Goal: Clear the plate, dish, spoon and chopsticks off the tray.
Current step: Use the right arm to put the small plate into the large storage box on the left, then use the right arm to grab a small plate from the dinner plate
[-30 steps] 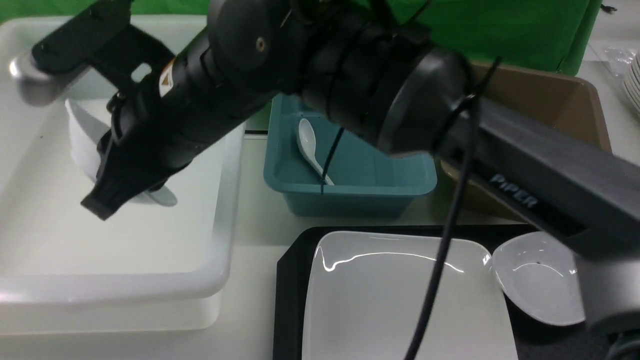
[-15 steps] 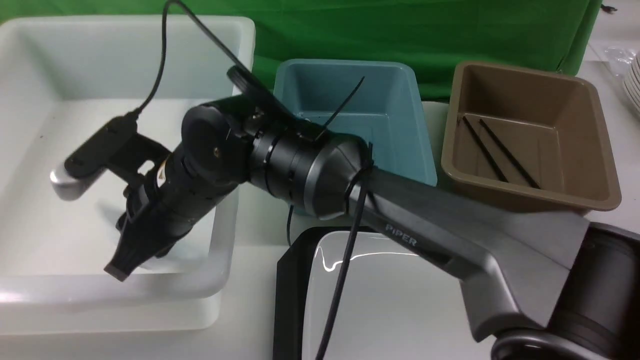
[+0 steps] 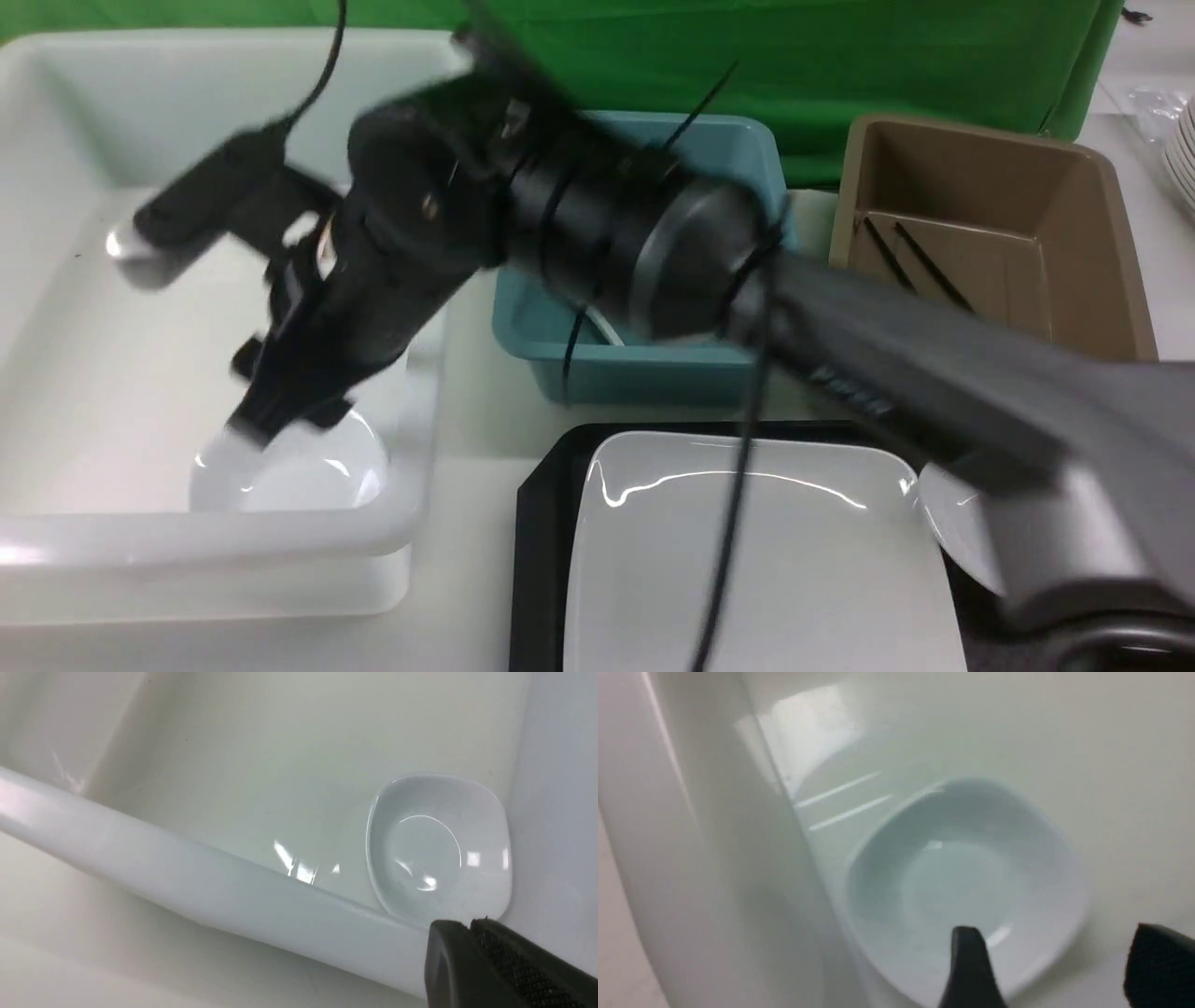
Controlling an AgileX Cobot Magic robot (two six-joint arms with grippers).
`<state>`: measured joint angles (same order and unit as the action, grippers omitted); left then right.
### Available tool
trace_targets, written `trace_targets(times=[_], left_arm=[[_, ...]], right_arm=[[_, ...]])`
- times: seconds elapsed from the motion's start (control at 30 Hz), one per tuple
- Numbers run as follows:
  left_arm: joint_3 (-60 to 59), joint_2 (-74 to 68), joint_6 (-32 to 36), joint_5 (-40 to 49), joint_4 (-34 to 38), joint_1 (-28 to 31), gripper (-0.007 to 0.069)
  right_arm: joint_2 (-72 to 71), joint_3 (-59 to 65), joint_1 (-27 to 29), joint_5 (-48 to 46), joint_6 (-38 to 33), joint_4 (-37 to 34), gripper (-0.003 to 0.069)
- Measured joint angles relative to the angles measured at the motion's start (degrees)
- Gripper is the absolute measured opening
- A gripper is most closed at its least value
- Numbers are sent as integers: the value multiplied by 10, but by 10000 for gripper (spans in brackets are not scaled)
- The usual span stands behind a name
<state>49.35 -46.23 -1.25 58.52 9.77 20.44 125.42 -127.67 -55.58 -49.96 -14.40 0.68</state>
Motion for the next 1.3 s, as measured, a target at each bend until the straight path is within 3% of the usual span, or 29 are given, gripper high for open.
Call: trace_targets(times=[0.03,0.07,0.1,0.17,0.33,0.5,0.67,0.83,0.93,1.0,1.3], left_arm=[[0,0,8,0,0,-9,17],[0,0,8,0,0,-10,17],[0,0,20,0,1,-23,17],[0,0,40,2,5,-52,17],[0,0,55,3,9,-96,17],[0,0,68,3,12,-124,17],[0,0,69,3,14,-124,17],[0,0,69,2,19,-124,17],[0,0,69,2,20,-124,17],[0,0,69,2,20,-124,17],[0,0,69,2,20,-124,17]], right_arm=[[-26,0,0,-35,16,65,293],[-30,0,0,-41,19,77,273],[-61,0,2,-81,35,149,148],[-110,0,15,-141,52,224,65],[-227,59,78,-149,62,221,36],[-392,278,195,-148,62,153,40],[-477,535,285,-105,65,146,131],[-485,730,329,33,100,135,433],[-465,782,331,79,109,131,547],[-445,799,331,99,109,130,576],[-337,802,331,145,109,135,574]])
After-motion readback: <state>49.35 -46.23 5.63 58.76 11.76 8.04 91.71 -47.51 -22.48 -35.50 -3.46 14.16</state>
